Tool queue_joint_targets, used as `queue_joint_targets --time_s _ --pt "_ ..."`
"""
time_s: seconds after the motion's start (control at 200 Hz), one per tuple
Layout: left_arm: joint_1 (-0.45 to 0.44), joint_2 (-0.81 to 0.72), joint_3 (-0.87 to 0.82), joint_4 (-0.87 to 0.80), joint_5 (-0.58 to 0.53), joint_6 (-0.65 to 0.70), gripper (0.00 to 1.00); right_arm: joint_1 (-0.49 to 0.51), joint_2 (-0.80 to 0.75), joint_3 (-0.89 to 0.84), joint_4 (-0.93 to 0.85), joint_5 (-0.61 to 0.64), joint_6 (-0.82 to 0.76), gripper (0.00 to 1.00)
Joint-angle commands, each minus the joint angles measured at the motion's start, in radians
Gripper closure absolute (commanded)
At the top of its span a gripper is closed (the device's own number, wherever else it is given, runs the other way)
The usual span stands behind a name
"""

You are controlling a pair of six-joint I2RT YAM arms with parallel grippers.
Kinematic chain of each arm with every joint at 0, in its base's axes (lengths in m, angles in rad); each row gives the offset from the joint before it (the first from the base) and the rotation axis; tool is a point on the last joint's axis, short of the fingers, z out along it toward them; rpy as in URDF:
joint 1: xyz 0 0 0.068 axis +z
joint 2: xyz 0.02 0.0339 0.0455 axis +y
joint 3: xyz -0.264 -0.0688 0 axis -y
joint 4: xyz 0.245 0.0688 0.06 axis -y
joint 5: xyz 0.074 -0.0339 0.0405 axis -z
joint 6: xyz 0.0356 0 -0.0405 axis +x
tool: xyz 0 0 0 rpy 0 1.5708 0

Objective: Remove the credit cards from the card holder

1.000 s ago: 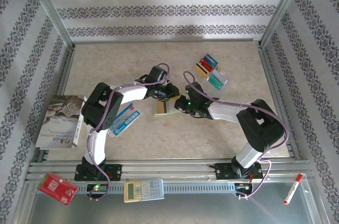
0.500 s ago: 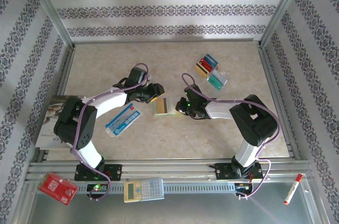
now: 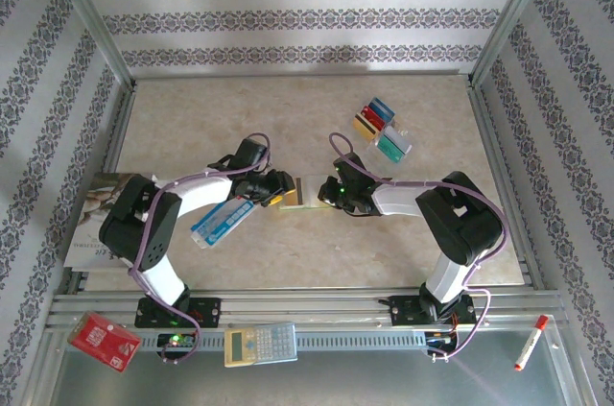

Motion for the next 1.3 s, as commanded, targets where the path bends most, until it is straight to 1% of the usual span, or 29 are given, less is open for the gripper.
queue_joint_targets --time_s 0.0,0.1,0.325,0.48,0.614,0.684,0.749,0.864,0.984,1.054,1.294 --pt "-0.015 0.028 0.011 0.035 0.017 -0.014 0.54 -0.014 0.029 -0.02 -0.034 0.026 -0.003 0.89" --pt "-0.017 0.043 0.016 0.041 0.018 -0.014 0.55 -0.015 0.034 -0.016 -0.034 0.024 -0.001 0.89" --pt "-0.017 0.065 0.019 0.041 0.019 -0.012 0.55 -0.023 0.033 -0.018 -0.033 0.016 0.0 0.89" --pt "-0.019 0.077 0.036 -0.002 0.007 0.0 0.52 -0.032 0.027 -0.02 -0.031 0.008 -0.003 0.89" --pt "-0.02 0.071 0.044 -0.04 -0.023 0.026 0.51 -0.035 0.031 -0.02 -0.032 0.003 -0.006 0.89" --pt "-0.021 0.082 0.048 -0.033 0.0 0.031 0.54 -0.035 0.027 -0.017 -0.032 -0.004 -0.013 0.89" --pt "-0.026 0.09 0.052 -0.022 0.017 0.031 0.58 -0.037 0.007 -0.016 -0.028 -0.015 -0.026 0.89" --pt "-0.026 0.09 0.055 -0.04 0.007 0.051 0.64 -0.035 -0.059 -0.001 -0.015 -0.054 -0.081 0.89" --pt "-0.026 0.093 0.054 -0.049 0.008 0.061 0.67 -0.013 -0.105 0.056 -0.068 -0.072 -0.161 0.89" --pt "-0.027 0.093 0.052 -0.046 0.009 0.061 0.69 0.007 -0.094 0.102 -0.132 -0.048 -0.217 0.86" --pt "-0.027 0.091 0.047 -0.043 0.008 0.064 0.72 0.043 0.009 0.268 -0.334 0.029 -0.365 0.69"
